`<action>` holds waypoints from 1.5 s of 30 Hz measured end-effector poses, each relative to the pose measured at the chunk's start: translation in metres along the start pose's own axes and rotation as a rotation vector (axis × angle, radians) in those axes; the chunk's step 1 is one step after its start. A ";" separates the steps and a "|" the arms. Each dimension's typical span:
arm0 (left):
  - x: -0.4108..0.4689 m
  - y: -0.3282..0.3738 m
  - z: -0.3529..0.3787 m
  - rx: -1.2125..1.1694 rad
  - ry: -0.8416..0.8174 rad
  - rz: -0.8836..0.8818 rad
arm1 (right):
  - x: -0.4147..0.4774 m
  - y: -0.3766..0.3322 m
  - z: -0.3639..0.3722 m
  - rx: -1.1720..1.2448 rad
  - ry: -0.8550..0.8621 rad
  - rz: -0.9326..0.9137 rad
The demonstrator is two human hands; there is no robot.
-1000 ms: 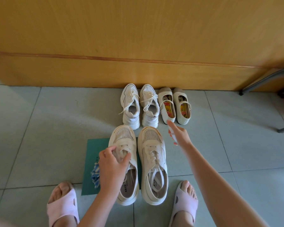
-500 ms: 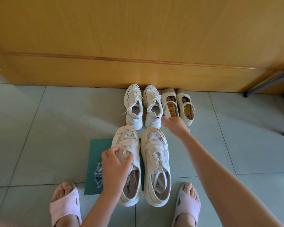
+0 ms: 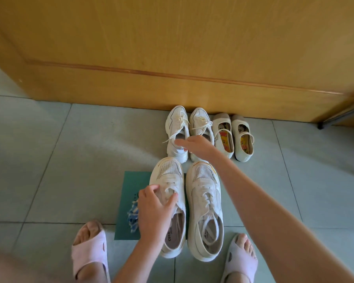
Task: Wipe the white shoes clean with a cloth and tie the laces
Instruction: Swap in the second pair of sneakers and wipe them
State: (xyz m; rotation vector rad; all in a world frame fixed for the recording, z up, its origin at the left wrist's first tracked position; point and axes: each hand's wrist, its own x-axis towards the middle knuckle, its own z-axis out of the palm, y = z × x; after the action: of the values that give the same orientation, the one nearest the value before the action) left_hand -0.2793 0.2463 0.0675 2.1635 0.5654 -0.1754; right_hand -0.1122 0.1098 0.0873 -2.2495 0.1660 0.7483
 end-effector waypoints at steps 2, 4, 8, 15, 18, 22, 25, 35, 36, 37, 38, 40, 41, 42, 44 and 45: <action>-0.001 -0.001 0.000 -0.002 0.015 -0.002 | 0.005 -0.014 0.010 -0.161 -0.064 -0.010; -0.001 -0.002 0.000 -0.004 0.023 -0.003 | 0.006 -0.026 0.019 -0.328 -0.040 -0.021; 0.000 -0.004 0.000 -0.020 0.022 -0.009 | 0.009 -0.034 0.033 -0.387 0.087 -0.031; 0.000 -0.005 0.000 -0.030 0.018 -0.011 | 0.006 -0.023 0.023 -0.398 -0.011 -0.056; 0.001 -0.006 0.001 -0.030 0.012 -0.014 | 0.002 -0.018 0.019 -0.361 0.072 -0.040; 0.002 -0.006 0.001 -0.035 0.008 -0.019 | 0.000 -0.031 0.027 -0.400 0.008 -0.127; 0.001 -0.005 0.000 -0.036 0.010 -0.017 | 0.001 -0.041 0.042 -0.552 -0.028 -0.143; 0.001 -0.005 -0.001 -0.028 -0.001 -0.005 | 0.000 -0.022 0.026 -0.290 0.110 -0.022; 0.001 -0.005 -0.001 -0.028 -0.003 -0.008 | -0.001 -0.017 0.022 -0.289 0.136 0.000; 0.001 -0.005 -0.001 -0.028 -0.003 -0.011 | -0.003 -0.012 0.019 -0.288 0.162 0.025; 0.001 -0.005 -0.001 -0.029 -0.003 -0.015 | -0.005 -0.006 0.015 -0.271 0.188 0.049; 0.001 -0.005 -0.001 -0.033 -0.006 -0.025 | -0.008 0.006 0.010 -0.186 0.206 0.074; 0.001 -0.005 -0.001 -0.035 -0.009 -0.028 | -0.009 0.010 0.007 -0.123 0.196 0.074; 0.001 -0.005 -0.001 -0.039 -0.012 -0.030 | -0.011 0.014 0.005 -0.065 0.175 0.066; 0.002 -0.005 -0.002 -0.047 -0.017 -0.027 | -0.014 0.017 0.003 -0.003 0.113 0.047; 0.002 -0.005 -0.003 -0.049 -0.020 -0.027 | -0.015 0.019 0.004 -0.011 0.090 0.046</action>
State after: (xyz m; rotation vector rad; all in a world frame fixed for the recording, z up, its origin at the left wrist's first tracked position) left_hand -0.2800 0.2516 0.0648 2.1054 0.5822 -0.1956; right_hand -0.1325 0.0973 0.0822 -2.2979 0.2588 0.6739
